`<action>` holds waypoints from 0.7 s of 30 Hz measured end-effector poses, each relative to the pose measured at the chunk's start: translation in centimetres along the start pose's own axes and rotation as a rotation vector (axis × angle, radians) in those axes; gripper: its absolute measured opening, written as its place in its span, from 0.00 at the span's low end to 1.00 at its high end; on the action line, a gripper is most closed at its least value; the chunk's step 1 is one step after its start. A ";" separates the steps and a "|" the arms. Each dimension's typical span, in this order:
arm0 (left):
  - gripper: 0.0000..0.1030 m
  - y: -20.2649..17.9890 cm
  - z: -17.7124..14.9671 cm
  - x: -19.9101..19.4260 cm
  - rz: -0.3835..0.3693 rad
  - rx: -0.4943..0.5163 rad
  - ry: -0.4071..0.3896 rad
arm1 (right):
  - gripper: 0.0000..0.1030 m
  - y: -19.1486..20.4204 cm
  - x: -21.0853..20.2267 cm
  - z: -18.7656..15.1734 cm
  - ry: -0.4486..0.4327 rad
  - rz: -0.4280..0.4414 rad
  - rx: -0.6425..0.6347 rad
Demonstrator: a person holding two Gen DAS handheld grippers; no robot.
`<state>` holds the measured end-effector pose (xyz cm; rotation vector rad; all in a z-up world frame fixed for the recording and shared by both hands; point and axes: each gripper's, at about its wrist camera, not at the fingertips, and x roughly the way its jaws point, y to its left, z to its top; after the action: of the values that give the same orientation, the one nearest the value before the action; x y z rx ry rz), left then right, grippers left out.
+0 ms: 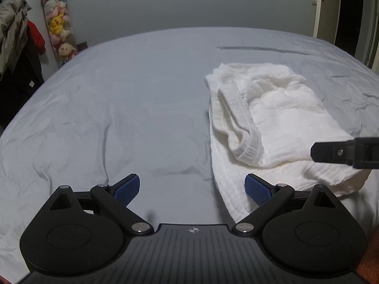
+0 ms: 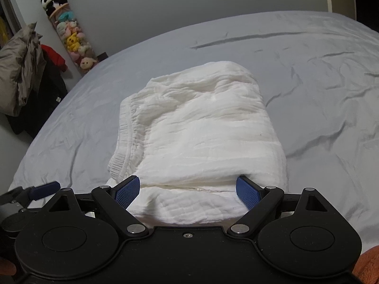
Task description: Fold clothes
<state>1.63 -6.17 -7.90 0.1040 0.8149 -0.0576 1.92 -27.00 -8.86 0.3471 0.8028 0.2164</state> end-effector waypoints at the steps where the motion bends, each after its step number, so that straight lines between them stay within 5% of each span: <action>1: 0.94 0.0 0.0 0.0 -0.002 0.000 0.003 | 0.85 0.0 0.0 0.0 0.000 -0.001 -0.001; 21: 0.94 -0.1 -0.2 0.4 -0.020 -0.008 0.035 | 0.85 0.4 0.5 -0.1 0.018 -0.020 -0.038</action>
<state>1.76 -6.27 -8.34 0.0892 0.8514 -0.0714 2.16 -26.48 -9.05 0.3018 0.8191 0.2156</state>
